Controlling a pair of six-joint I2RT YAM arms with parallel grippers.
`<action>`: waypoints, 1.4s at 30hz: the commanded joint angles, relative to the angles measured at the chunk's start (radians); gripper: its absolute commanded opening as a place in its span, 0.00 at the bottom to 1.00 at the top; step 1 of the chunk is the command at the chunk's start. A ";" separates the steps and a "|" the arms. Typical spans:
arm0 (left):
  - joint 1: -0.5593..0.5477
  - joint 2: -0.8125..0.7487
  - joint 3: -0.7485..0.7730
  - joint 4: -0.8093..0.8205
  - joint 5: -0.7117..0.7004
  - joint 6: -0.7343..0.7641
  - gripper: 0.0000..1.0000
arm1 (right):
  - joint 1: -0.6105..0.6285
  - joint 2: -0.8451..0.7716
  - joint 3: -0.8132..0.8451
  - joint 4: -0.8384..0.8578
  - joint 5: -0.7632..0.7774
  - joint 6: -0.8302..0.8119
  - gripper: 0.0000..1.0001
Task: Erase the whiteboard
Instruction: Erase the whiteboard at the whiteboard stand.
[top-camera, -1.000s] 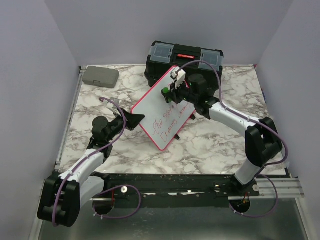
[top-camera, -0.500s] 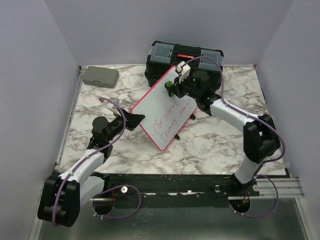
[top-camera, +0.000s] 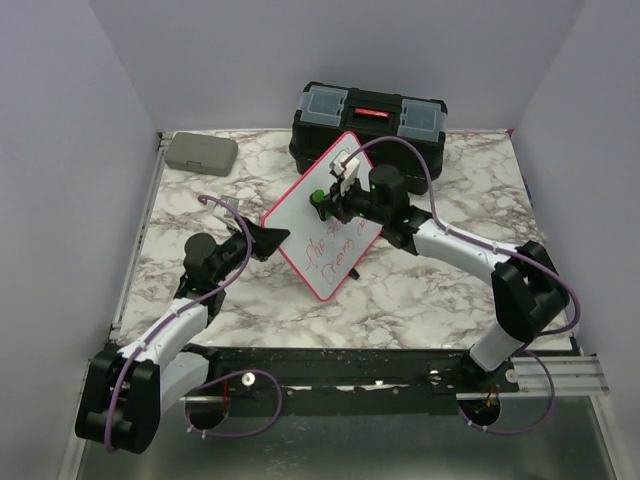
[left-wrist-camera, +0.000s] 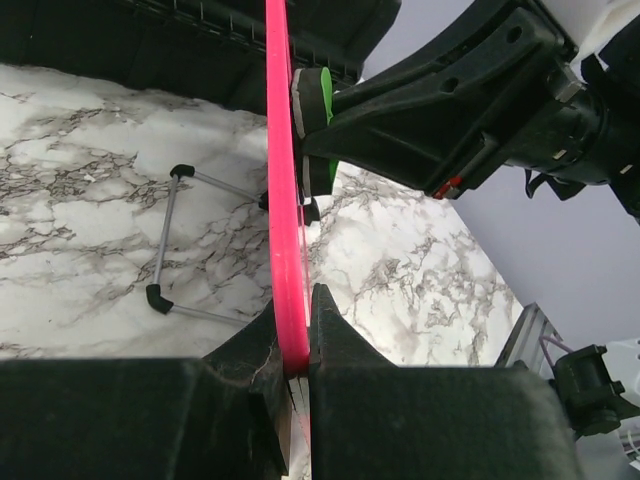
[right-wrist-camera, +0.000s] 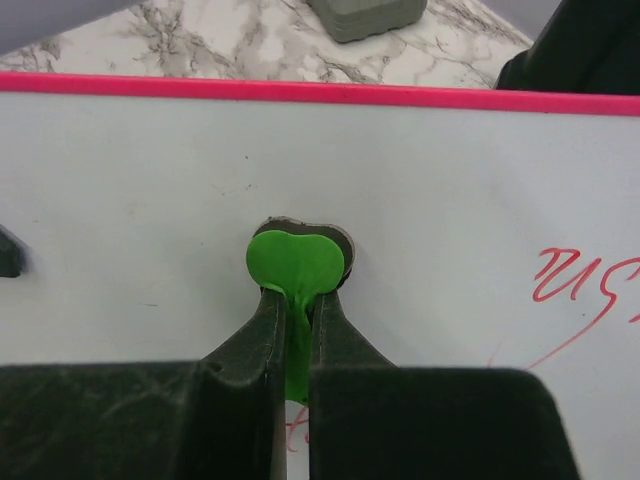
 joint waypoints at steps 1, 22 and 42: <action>-0.034 0.006 -0.010 -0.003 0.192 0.099 0.00 | 0.011 0.042 0.083 -0.022 0.052 0.034 0.01; -0.034 0.012 -0.005 -0.005 0.198 0.103 0.00 | -0.086 0.046 -0.022 -0.015 -0.108 -0.016 0.01; -0.034 -0.009 -0.019 -0.009 0.198 0.104 0.00 | -0.175 0.152 0.174 -0.125 0.119 0.005 0.01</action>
